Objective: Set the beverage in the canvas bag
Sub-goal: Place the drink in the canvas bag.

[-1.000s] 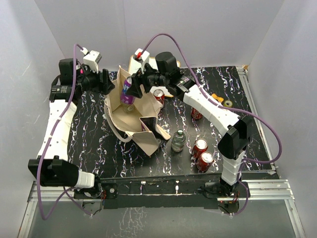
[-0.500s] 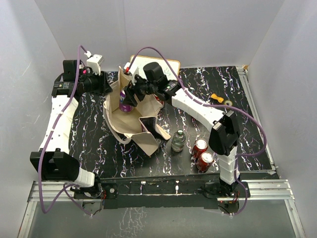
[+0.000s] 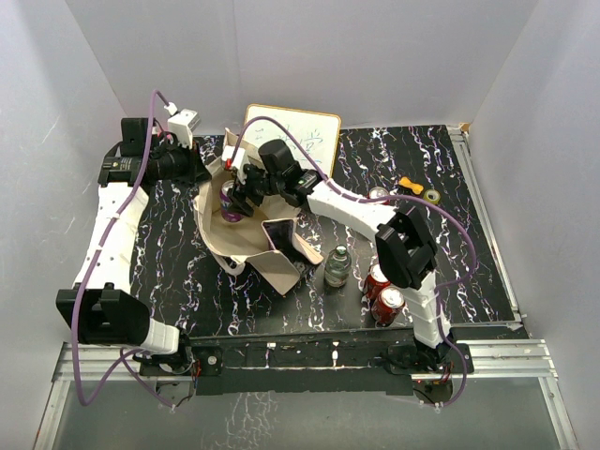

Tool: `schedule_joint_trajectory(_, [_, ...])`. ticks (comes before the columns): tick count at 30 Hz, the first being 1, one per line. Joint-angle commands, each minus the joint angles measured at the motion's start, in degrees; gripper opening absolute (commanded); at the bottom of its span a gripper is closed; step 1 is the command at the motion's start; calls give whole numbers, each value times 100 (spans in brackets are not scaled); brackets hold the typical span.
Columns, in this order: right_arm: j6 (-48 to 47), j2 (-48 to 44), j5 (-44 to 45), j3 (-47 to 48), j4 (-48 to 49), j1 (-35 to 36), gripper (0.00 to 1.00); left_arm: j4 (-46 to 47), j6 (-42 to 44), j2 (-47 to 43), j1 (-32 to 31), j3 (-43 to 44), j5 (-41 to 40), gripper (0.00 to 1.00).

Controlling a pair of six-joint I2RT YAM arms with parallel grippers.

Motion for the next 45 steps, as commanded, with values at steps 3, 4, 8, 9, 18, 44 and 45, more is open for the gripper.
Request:
schedule_joint_trajectory(3, [-453,244,-30,-75,1417,-8,8,-462,-129,135,4,-288,240,0])
schedule_joint_trajectory(4, [-508,295,-38,-81,1454,-8,8,-501,-126,173,10,-278,292,0])
schedule_joint_trajectory(8, [-607,528,-62,-66,1761,-8,8,-636,-186,300,19,-249,497,0])
schedule_joint_trajectory(9, [-571,603,-46,0,1802,-8,8,-633,-222,328,20,-244,519,0])
schedule_joint_trajectory(18, [-484,1125,-221,379,1931,-24,8,-599,-442,745,120,75,743,0])
schedule_joint_trajectory(44, [-1655,650,415,-838,3759,-63,8,-1248,-1468,1726,127,2059,1148,0])
schedule_joint_trajectory(45, [-1658,681,422,-811,3784,-61,8,-1279,-1454,1717,133,2036,1189,0])
